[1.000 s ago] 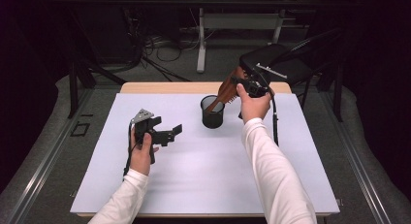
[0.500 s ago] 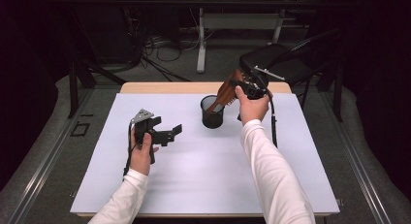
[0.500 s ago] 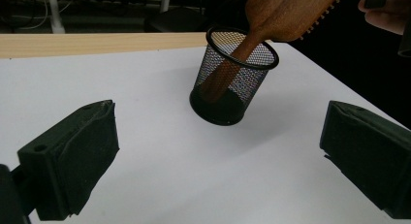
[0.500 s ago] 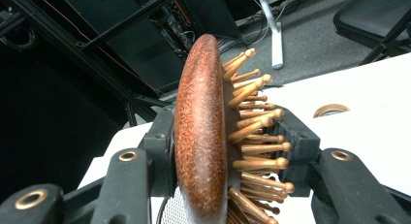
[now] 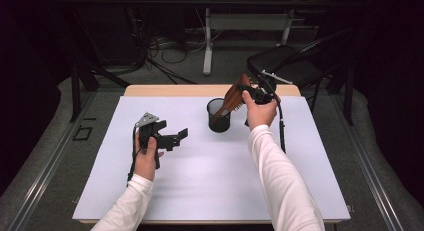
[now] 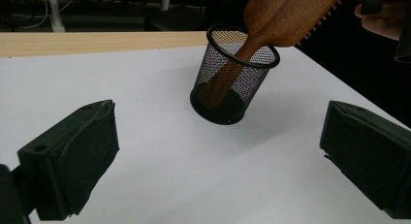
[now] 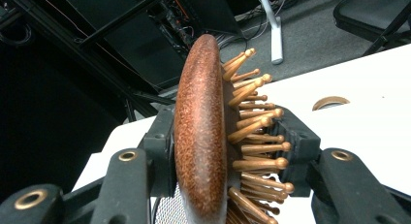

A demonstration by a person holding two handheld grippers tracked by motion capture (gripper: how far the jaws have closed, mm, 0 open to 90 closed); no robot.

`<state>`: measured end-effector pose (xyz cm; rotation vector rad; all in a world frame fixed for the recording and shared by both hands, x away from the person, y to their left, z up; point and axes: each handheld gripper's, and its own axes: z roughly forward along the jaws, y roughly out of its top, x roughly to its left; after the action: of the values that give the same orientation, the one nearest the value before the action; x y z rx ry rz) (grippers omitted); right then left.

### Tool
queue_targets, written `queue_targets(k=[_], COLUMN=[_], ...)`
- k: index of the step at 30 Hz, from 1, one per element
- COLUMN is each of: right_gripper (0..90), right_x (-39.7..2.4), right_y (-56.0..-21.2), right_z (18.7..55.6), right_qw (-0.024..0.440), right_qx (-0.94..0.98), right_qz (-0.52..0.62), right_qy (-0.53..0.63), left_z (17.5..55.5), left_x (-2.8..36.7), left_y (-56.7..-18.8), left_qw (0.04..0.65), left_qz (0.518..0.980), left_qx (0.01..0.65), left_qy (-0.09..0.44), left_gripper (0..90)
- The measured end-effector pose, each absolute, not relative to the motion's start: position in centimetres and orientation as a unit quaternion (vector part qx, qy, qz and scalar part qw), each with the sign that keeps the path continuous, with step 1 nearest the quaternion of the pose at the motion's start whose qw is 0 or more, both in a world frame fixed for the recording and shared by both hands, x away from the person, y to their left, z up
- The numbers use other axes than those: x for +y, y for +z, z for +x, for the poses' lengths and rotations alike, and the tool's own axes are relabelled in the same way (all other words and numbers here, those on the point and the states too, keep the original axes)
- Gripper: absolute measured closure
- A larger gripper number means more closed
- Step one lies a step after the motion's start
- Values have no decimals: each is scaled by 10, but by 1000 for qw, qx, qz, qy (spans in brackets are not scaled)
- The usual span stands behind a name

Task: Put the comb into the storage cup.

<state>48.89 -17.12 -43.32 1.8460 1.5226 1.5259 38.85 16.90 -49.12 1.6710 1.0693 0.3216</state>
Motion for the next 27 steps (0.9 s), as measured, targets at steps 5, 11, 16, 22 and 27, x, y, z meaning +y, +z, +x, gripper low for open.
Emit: queue_targets(k=[5,11,16,22,27], right_gripper=[499,497,495,492,490], right_x=[-170,-170,-171,-172,-174], right_y=[-435,-435,-436,-436,-437], right_z=[490,490,490,490,490], right_qw=[153,154,152,151,148], right_qx=[533,533,533,533,531], right_qz=[642,641,642,641,642], right_qy=[529,530,529,531,532], left_z=[389,389,389,389,390], left_x=[169,170,170,169,170], left_y=[-492,-492,-492,-492,-492], left_qw=[535,535,535,535,536], left_qz=[703,703,703,703,701], left_qx=[449,449,449,450,451], left_qy=[134,135,134,133,132], left_gripper=[4,4,4,4,4])
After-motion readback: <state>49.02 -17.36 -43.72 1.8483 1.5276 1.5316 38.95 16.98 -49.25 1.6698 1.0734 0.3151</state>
